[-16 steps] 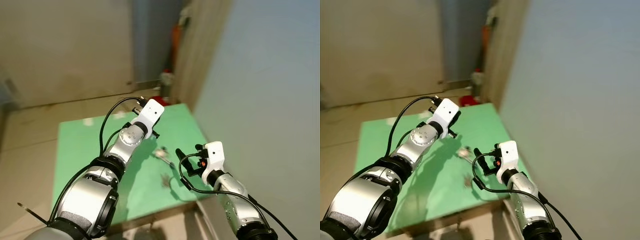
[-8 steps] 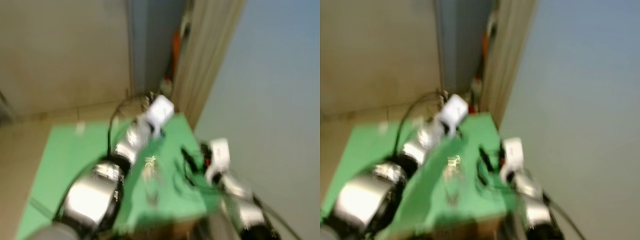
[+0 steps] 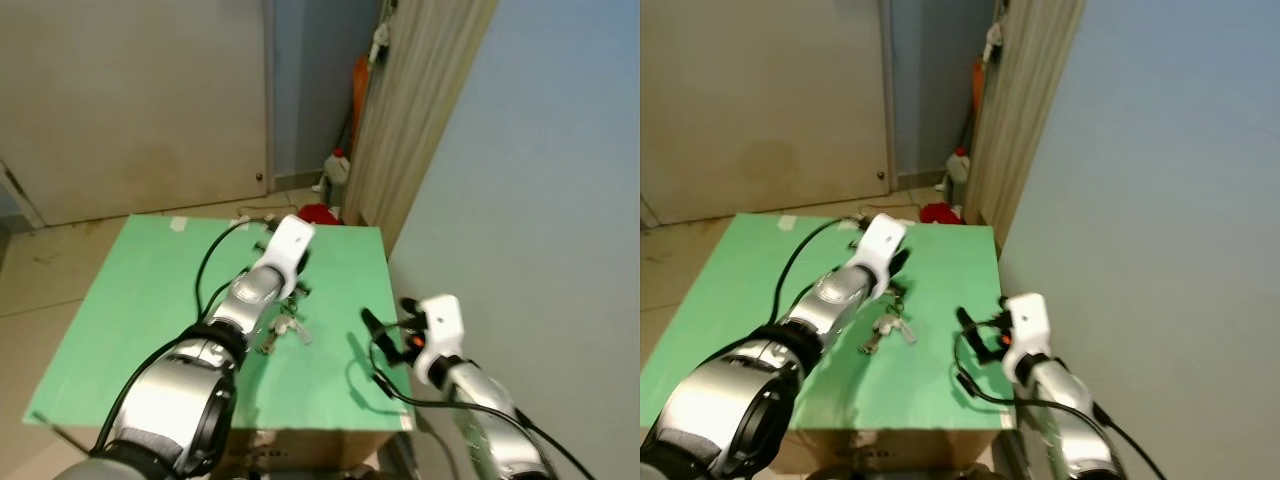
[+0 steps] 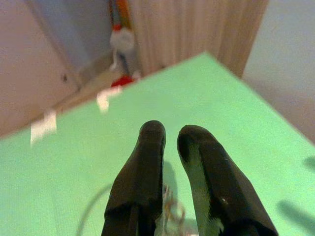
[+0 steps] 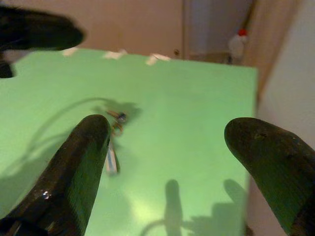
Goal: Hang keys on a hook
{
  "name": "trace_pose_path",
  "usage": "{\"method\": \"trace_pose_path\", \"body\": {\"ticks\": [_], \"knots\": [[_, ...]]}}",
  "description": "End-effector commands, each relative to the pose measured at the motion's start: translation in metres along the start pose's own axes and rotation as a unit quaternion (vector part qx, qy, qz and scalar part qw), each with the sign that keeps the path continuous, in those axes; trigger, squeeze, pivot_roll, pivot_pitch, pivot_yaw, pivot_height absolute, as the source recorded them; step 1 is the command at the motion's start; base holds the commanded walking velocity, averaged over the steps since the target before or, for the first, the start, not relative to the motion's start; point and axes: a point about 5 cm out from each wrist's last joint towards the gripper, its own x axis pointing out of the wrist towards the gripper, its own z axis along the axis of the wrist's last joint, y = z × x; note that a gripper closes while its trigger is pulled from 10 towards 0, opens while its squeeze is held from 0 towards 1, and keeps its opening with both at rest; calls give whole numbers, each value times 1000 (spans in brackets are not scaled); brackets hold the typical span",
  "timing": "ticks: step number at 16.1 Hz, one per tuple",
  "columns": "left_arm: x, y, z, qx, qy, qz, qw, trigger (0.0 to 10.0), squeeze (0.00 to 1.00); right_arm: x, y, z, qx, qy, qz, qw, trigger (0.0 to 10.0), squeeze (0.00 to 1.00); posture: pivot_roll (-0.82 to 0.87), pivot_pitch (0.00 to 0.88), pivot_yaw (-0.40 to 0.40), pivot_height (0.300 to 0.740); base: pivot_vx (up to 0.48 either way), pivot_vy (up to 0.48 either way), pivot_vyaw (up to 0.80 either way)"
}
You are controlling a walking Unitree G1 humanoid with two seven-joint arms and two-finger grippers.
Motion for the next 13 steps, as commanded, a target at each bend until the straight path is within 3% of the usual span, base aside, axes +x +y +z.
{"method": "trace_pose_path", "body": {"ticks": [1,4,7,9,10,12,13], "knots": [[-1,-1,-9,-17,23,13,1000,10000,0,-3,-3,3,-5,0,-3,1000,10000,0,-133,102,-99,740,0,0,0],[-5,3,-22,-9,43,33,999,10000,0,-15,-8,2,-8,8,-7,1000,10000,0,-156,120,-119,740,0,0,0],[-12,3,-49,10,89,47,995,10000,0,-46,-15,-2,-19,33,-15,999,10000,0,-217,162,-158,740,0,0,0],[-14,2,-57,8,101,60,993,10000,0,-58,-18,-5,-22,46,-18,999,10000,0,-238,166,-166,740,0,0,0],[-16,1,-61,3,106,69,992,10000,1000,-63,-19,-5,-21,50,-23,998,10000,0,-242,165,-163,740,0,0,0],[-17,-2,-65,13,106,83,991,10000,1000,-66,-21,-2,-19,51,-34,998,10000,0,-254,171,-156,740,0,0,0],[-18,-4,-66,50,106,86,989,10000,1000,-67,-21,-2,-17,50,-37,998,10000,0,-269,177,-154,740,0,0,0]]}}
